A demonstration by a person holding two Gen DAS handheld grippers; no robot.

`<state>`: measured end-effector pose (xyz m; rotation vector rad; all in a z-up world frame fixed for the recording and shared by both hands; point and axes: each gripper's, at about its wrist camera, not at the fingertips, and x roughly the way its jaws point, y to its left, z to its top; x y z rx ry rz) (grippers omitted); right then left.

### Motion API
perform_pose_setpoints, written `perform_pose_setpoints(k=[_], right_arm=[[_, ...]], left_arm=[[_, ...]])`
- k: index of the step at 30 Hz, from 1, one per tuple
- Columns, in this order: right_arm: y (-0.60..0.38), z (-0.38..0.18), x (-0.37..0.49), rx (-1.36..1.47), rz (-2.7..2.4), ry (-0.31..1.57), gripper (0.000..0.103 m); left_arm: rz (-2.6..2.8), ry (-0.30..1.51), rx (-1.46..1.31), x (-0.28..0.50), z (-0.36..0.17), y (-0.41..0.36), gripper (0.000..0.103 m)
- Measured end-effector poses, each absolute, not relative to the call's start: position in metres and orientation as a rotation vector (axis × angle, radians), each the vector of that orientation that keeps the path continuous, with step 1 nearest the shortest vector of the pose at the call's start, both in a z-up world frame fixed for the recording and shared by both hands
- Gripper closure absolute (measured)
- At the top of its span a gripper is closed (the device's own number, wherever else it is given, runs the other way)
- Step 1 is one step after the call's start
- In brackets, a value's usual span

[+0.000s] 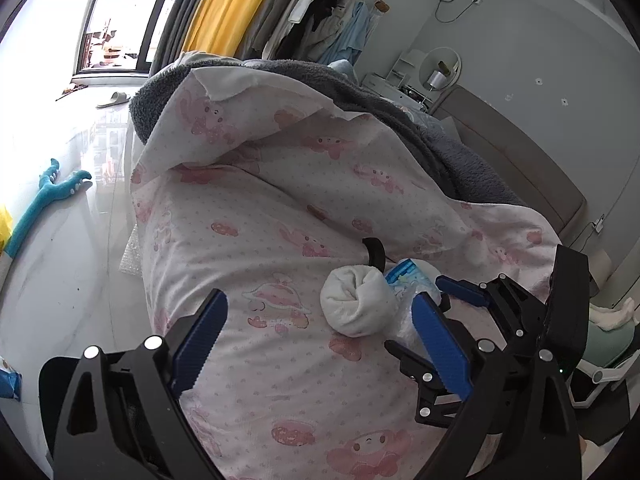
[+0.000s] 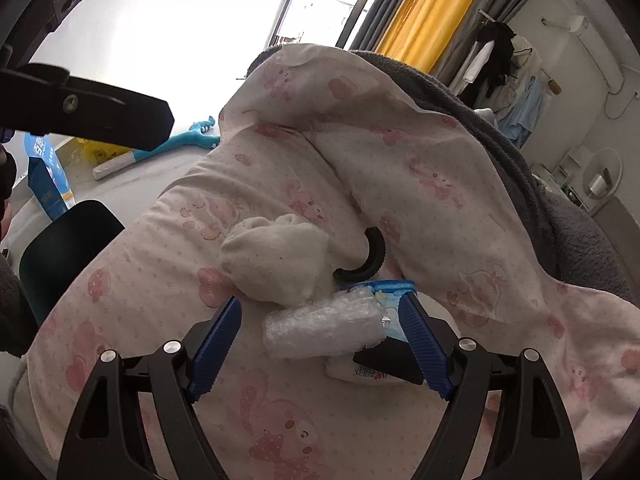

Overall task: Collect trash
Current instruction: 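Grasp the clear bubble wrap with the right tool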

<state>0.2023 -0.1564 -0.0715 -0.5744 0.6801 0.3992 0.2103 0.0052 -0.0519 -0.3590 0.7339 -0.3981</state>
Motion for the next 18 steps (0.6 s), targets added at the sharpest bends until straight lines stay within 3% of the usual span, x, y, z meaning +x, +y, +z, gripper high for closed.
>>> perform_pose_setpoints(k=[4,18], right_arm=[[-0.162,-0.078,0.207,-0.57,0.392,0.714,0.04],[-0.196,-0.053,0.204,-0.4,0.403,0.653,0.042]], left_arm=[[-0.408,0.75,-0.385,0.215,-0.058,0.0,0.008],[-0.432,0.762,-0.345,0.225,-0.074,-0.035,0.009]])
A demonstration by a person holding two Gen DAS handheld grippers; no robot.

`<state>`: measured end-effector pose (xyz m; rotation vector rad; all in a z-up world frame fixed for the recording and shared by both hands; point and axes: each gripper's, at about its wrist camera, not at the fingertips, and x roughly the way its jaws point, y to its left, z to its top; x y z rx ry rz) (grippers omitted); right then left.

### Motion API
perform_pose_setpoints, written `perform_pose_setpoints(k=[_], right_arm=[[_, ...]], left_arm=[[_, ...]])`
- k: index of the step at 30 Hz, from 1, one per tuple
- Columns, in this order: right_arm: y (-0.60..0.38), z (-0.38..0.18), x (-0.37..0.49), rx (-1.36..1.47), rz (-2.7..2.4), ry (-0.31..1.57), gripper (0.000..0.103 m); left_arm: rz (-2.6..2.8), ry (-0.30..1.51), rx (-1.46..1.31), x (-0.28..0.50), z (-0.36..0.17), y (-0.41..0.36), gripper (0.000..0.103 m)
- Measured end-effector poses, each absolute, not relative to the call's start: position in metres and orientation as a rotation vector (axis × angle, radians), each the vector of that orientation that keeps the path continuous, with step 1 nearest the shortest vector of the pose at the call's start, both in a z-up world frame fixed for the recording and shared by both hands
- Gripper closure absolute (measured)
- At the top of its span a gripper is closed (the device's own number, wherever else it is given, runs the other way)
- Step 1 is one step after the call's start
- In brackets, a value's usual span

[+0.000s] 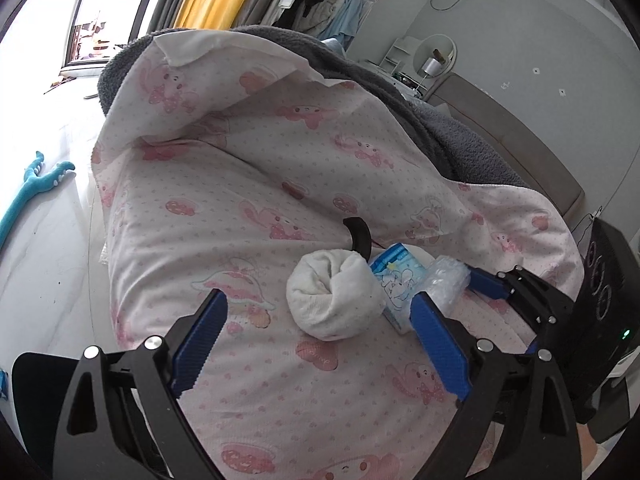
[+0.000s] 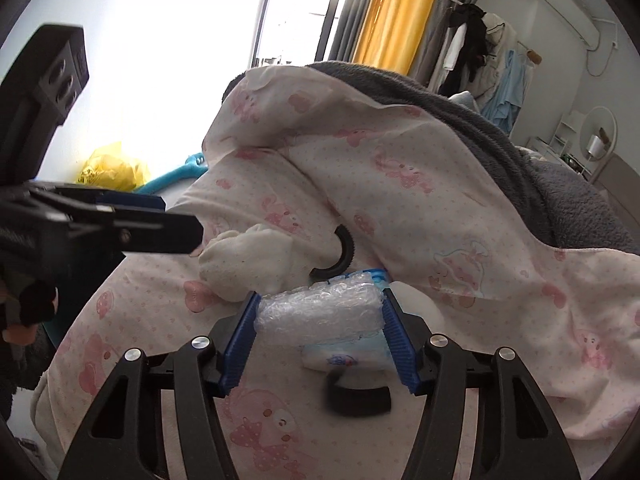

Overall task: Collect trash
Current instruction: 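Grasp the clear bubble wrap with the right tool, then grasp the white sock ball with the left tool while the right tool holds the bubble wrap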

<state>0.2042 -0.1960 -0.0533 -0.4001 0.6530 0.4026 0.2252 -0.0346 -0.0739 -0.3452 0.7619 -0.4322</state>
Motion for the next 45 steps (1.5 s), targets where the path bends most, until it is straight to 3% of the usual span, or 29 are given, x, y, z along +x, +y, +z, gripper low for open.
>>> perform_pose_setpoints(k=[19,26,32,45], right_arm=[[-0.279,-0.034,0.21,-0.051,0.368,0.639,0.042],[-0.282,-0.037,0.211,-0.033,0.378,0.664,0.042],[-0.278,-0.035,0.213,-0.001,0.389,0.668,0.042],[-0.254,-0.025,0.212,0.052,0.42,0.664,0.042]], left_arm=[[-0.402,0.763,-0.246,0.239,-0.092,-0.068,0.022],[-0.401,0.746,-0.187,0.239,-0.094,-0.077,0.043],[-0.417,0.725,-0.14,0.233,-0.09,-0.079,0.053],[-0.4,0.688,-0.11,0.214,-0.072,-0.052,0.054]])
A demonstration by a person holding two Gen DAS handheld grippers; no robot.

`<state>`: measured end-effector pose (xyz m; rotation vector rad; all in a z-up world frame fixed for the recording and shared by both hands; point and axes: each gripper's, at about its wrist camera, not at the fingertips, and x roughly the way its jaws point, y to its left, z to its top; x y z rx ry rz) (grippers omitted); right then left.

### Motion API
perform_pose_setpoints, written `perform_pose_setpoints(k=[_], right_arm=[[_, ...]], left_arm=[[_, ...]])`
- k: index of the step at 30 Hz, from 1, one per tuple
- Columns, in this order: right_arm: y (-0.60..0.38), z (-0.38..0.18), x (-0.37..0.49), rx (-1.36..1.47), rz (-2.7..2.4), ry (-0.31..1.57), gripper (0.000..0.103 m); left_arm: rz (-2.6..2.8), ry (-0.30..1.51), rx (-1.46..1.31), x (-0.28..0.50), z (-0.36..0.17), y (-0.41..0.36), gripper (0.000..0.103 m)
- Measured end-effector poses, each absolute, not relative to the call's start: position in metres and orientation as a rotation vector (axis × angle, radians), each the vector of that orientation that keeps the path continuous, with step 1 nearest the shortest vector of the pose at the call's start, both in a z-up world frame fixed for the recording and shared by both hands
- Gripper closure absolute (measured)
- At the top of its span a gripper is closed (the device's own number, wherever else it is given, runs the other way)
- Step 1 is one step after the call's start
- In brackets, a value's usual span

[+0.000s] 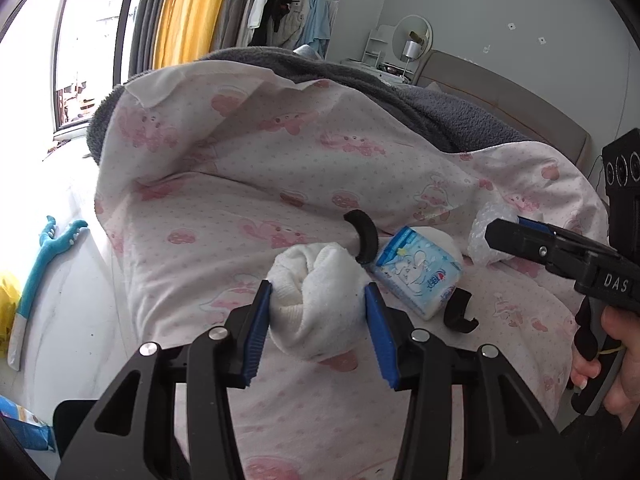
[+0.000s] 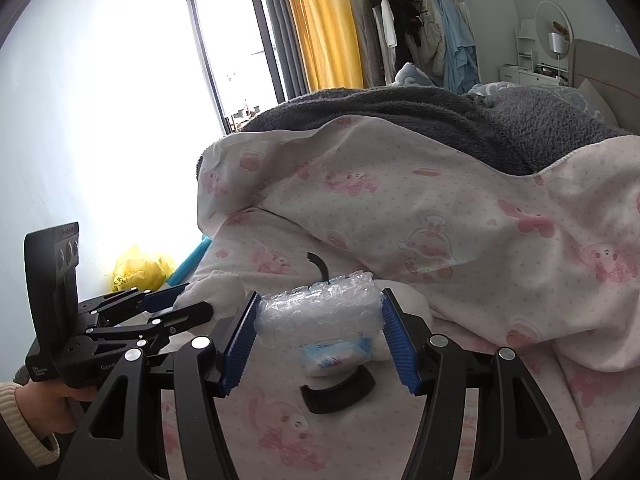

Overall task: Collect trash
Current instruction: 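Grasp the white sock ball with the left tool while the right tool holds the bubble wrap, then carry the sock ball into the teal bin with the left tool while the right tool carries bubble wrap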

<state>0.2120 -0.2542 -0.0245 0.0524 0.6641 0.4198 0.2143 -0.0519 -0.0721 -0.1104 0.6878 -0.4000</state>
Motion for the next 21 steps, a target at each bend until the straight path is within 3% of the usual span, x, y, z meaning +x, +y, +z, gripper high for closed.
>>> perform_pose_setpoints(k=[21], right_arm=[[-0.132,-0.019,0.217,0.081,0.577,0.742,0.042]], left_arm=[[-0.256,0.737,-0.042,0.184,-0.072,0.046,0.054]])
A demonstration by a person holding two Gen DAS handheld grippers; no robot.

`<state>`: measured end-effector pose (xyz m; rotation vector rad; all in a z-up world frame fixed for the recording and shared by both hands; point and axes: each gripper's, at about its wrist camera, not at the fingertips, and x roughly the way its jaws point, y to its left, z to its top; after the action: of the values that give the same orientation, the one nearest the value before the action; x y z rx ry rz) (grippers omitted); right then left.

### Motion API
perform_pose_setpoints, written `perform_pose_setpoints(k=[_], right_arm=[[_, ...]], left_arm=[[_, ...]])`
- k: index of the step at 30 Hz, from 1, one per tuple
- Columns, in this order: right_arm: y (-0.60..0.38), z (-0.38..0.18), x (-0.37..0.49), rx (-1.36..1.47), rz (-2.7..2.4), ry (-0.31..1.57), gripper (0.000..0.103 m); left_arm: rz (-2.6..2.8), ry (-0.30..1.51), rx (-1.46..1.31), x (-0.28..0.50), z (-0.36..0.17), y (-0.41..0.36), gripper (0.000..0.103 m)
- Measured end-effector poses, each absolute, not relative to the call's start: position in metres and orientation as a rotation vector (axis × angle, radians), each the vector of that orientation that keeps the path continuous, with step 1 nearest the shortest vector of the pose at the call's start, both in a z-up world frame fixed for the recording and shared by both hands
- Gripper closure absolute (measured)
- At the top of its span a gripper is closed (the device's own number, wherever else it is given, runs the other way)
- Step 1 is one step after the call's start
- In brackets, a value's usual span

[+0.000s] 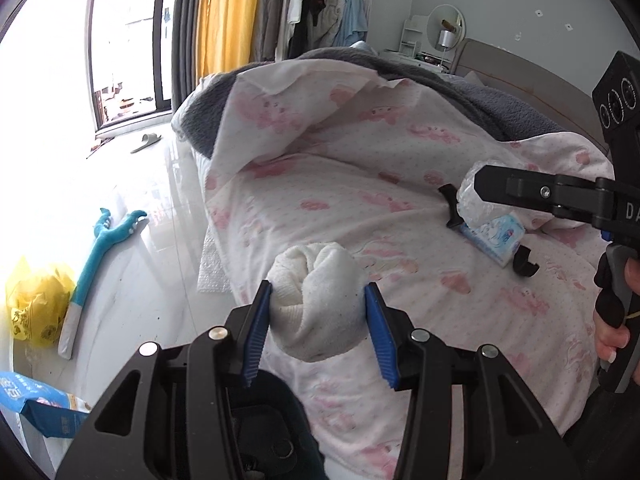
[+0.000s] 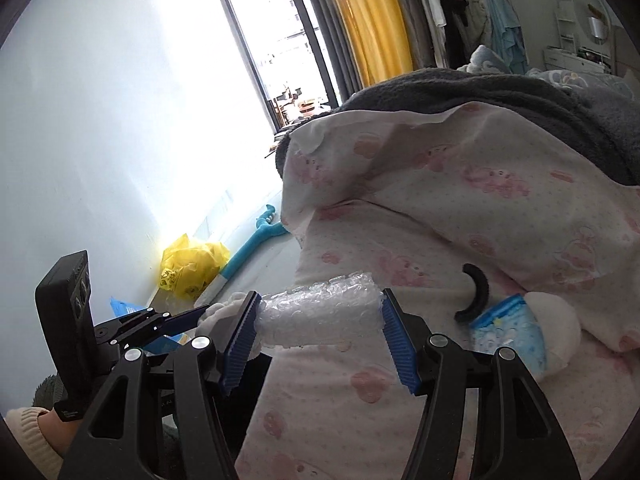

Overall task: Collect trash
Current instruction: 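Carry the sock ball into the teal bin with the left tool while the right tool carries bubble wrap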

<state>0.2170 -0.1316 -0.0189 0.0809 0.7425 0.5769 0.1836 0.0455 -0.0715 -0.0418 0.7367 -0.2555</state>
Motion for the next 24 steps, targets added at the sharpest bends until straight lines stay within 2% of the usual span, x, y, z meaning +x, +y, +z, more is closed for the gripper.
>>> perform_pose_setpoints(k=[12,24], right_arm=[[-0.058,-0.026,0.205,-0.015,0.651,0.767,0.042],[0.001,-0.04,0.203,-0.068,0.732,0.815,0.042]], left_arm=[[-0.195,0.826,-0.113,0.171,-0.09,0.102,0.054],[-0.114,1.022,-0.15,0.163,-0.141,0.147,0.054]])
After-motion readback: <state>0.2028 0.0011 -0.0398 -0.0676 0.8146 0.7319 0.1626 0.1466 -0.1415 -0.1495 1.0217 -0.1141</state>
